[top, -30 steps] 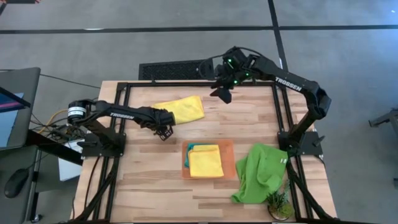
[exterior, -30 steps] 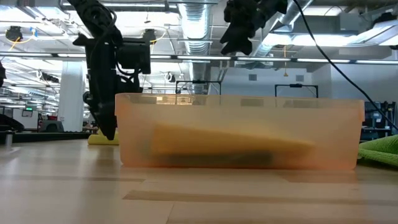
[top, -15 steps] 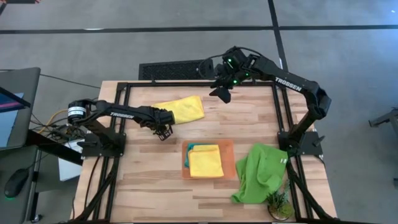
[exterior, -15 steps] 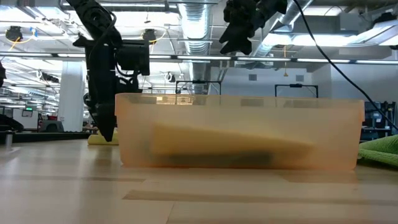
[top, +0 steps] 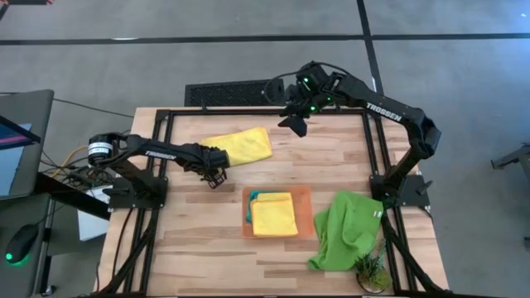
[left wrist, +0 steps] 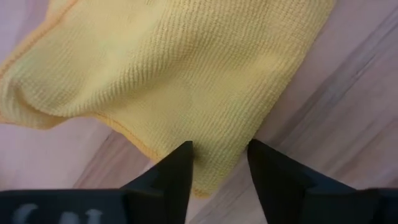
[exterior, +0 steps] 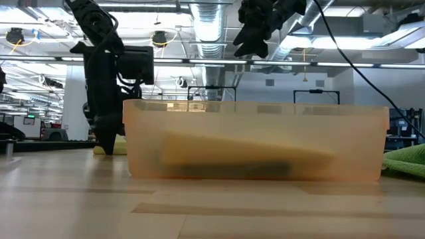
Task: Fold microfiber towels
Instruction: Fold the yellow towel
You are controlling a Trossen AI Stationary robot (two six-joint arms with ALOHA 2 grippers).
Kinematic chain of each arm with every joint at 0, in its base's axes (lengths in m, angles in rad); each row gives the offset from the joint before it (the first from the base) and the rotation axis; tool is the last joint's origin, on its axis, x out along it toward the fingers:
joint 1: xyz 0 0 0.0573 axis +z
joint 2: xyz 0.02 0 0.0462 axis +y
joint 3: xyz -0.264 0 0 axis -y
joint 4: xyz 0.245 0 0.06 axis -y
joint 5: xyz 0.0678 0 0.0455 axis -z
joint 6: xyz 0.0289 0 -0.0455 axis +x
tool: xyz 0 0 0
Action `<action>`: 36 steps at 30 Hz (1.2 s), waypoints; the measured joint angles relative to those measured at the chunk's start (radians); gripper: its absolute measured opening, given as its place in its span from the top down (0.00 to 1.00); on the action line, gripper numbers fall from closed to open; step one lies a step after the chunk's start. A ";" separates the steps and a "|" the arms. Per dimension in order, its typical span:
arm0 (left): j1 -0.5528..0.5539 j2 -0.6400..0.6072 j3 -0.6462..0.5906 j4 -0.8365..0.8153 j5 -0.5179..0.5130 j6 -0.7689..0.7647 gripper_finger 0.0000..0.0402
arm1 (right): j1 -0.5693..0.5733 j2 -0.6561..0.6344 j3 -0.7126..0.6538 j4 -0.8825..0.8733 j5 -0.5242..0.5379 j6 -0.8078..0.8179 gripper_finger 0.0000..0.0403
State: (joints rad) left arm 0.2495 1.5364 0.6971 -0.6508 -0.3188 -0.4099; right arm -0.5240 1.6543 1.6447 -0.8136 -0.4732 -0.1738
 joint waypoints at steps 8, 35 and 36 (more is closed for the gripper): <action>0.022 0.010 0.052 -0.032 -0.018 0.071 0.98 | -0.002 0.000 0.000 0.005 0.001 0.000 0.41; 0.150 0.104 0.435 -0.008 0.131 0.502 1.00 | 0.040 0.003 0.000 -0.001 0.007 -0.148 0.41; 0.149 0.104 0.448 0.004 0.131 0.517 1.00 | 0.042 0.003 0.000 -0.001 0.008 -0.149 0.41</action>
State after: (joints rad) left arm 0.3988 1.6399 1.1448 -0.6469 -0.1877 0.1075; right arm -0.4820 1.6569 1.6444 -0.8150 -0.4656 -0.3223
